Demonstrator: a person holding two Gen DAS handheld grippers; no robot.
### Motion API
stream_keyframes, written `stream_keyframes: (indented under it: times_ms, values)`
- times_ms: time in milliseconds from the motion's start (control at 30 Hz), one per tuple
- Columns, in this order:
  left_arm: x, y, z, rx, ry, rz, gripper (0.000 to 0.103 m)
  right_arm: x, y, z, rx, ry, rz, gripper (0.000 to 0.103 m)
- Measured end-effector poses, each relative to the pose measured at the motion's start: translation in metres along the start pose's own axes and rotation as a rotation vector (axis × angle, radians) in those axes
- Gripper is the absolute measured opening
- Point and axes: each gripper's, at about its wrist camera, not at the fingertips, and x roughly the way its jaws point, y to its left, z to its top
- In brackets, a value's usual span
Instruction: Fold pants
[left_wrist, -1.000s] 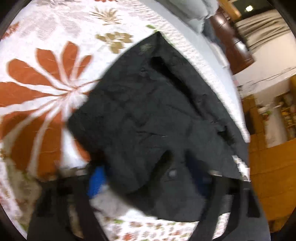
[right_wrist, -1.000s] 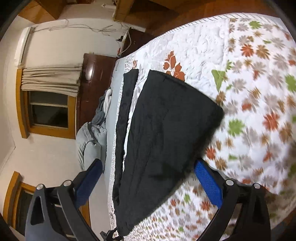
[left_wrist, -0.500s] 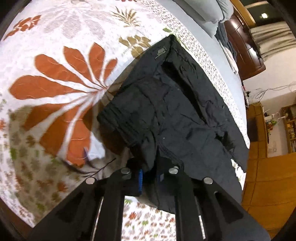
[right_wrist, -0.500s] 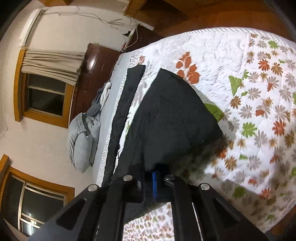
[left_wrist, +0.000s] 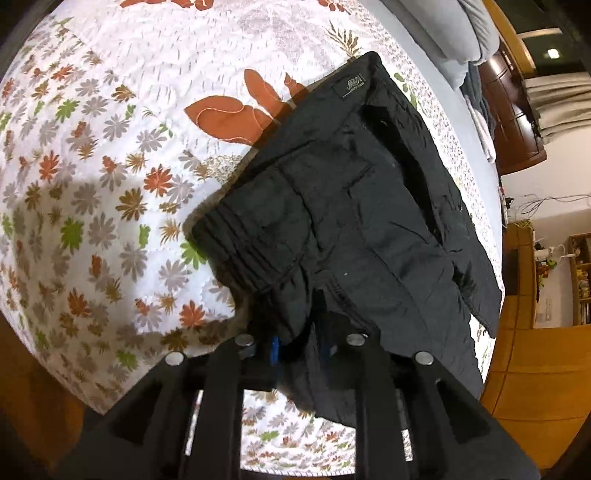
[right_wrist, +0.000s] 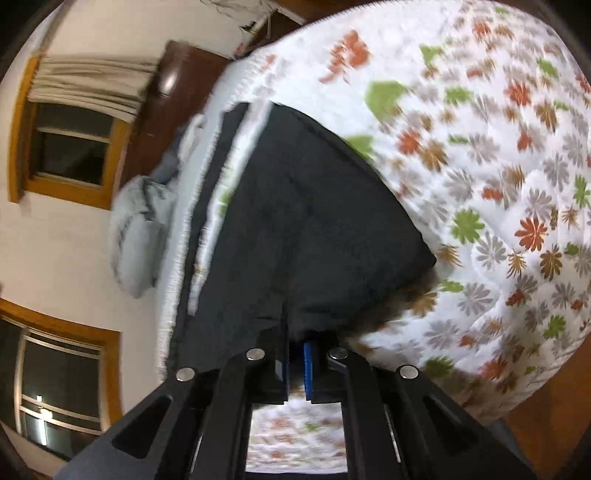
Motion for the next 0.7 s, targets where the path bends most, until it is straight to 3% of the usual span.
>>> stream_keyframes:
  times_ms: [33,67,100,133,167,200,233,367,433,500,567,700]
  values:
    - [0.000,-0.002,0.000,0.011,-0.002,-0.007,0.024,0.002,0.002,0.001,0.002,0.010,0.003,0.011]
    - [-0.001,-0.007,-0.001,0.031,-0.002,-0.014,0.037,0.000,0.005,0.003,0.003,0.034,0.007,0.019]
    - [-0.006,-0.015,-0.003,0.068,-0.004,-0.021,0.048,-0.002,0.008,0.005,-0.003,0.047,0.010,0.037]
    - [-0.014,-0.021,-0.006,0.103,-0.020,0.000,0.074,-0.009,0.015,0.006,-0.022,0.051,0.004,0.047]
    - [-0.027,-0.027,-0.008,0.139,-0.054,0.046,0.089,-0.019,0.021,0.006,-0.051,0.045,-0.024,0.065]
    - [-0.044,-0.035,-0.009,0.196,-0.109,0.105,0.090,-0.032,0.027,0.010,-0.086,0.028,-0.076,0.073]
    - [-0.055,-0.040,-0.008,0.242,-0.137,0.124,0.091,-0.045,0.031,0.013,-0.110,0.011,-0.124,0.075]
    - [-0.083,-0.070,0.029,0.362,-0.194,0.112,0.097,-0.086,0.062,0.024,-0.215,-0.081,-0.282,0.075]
    - [-0.079,-0.090,0.064,0.404,-0.203,0.087,0.099,-0.085,0.093,0.036,-0.257,-0.092,-0.256,0.076]
    - [-0.059,-0.112,0.103,0.432,-0.162,0.044,0.100,-0.064,0.128,0.051,-0.284,-0.067,-0.190,0.084]
    - [-0.035,-0.127,0.138,0.459,-0.116,0.026,0.100,-0.040,0.150,0.060,-0.292,-0.039,-0.139,0.085]
    - [0.030,-0.142,0.208,0.420,-0.027,-0.021,0.100,0.030,0.187,0.087,-0.272,0.019,-0.068,0.085]
